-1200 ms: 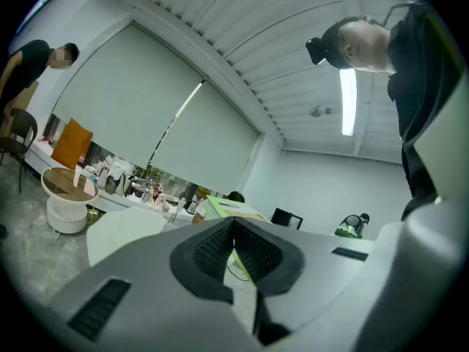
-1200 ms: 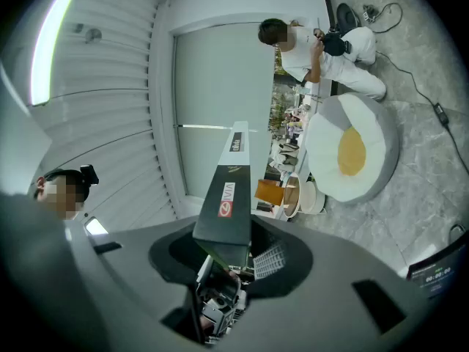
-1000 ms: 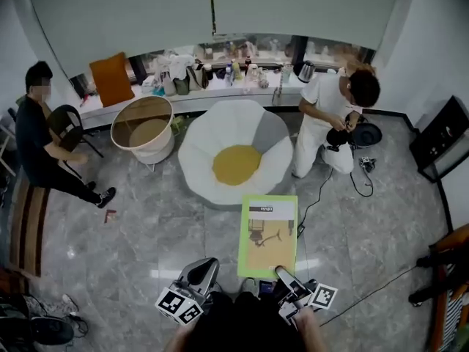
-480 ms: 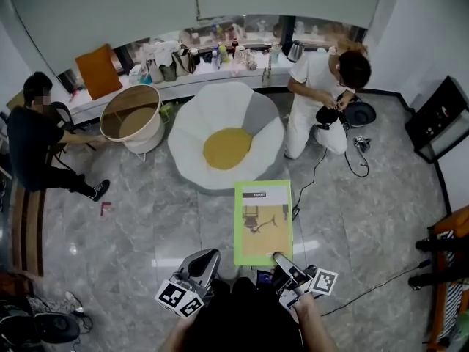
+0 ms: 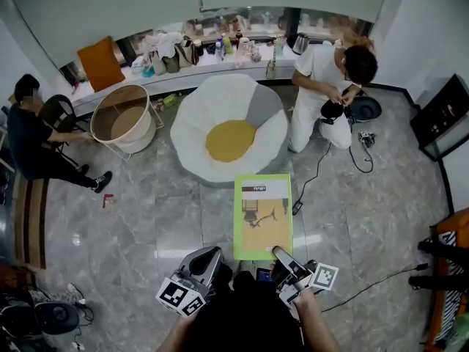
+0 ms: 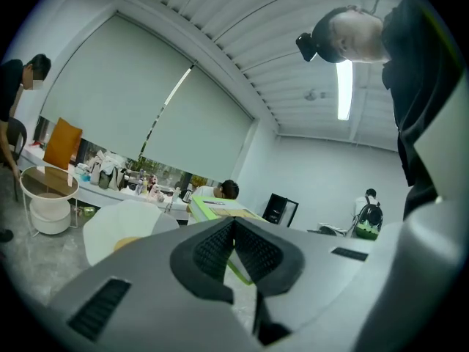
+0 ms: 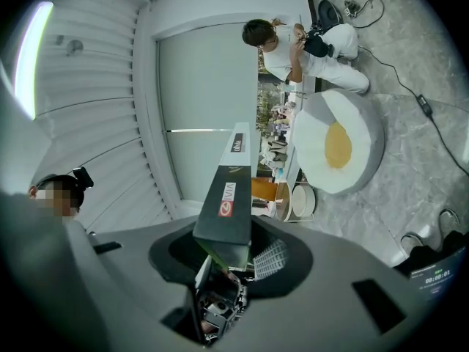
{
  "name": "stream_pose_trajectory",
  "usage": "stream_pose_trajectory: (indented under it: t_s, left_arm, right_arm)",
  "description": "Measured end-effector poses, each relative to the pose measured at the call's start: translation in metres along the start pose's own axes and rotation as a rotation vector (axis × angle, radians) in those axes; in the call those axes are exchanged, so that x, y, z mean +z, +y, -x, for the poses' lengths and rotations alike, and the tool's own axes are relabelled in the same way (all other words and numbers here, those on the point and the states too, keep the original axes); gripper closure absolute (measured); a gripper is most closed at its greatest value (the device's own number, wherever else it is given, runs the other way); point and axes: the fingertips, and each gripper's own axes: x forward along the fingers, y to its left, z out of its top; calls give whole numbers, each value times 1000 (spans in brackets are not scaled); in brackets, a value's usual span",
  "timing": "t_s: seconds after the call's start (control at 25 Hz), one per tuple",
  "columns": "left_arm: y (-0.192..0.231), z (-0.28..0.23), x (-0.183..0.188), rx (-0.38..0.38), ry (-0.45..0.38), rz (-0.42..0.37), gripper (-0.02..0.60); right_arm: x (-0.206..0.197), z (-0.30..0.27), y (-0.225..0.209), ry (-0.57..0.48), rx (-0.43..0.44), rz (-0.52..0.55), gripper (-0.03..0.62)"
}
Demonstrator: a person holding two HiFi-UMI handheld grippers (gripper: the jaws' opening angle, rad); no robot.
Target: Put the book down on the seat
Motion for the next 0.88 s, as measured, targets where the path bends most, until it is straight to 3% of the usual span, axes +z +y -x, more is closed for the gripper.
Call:
stream_pose_trajectory:
  t_s: [0.44,0.88]
  left_arm:
    - [37,-17,11,15,11,-20,568]
    - [123,-42,39,28,32,-29,568]
  right_arm:
    - [11,-39,-2,24,-36,8,439]
    - [29,-126,-6,17,-52,32,439]
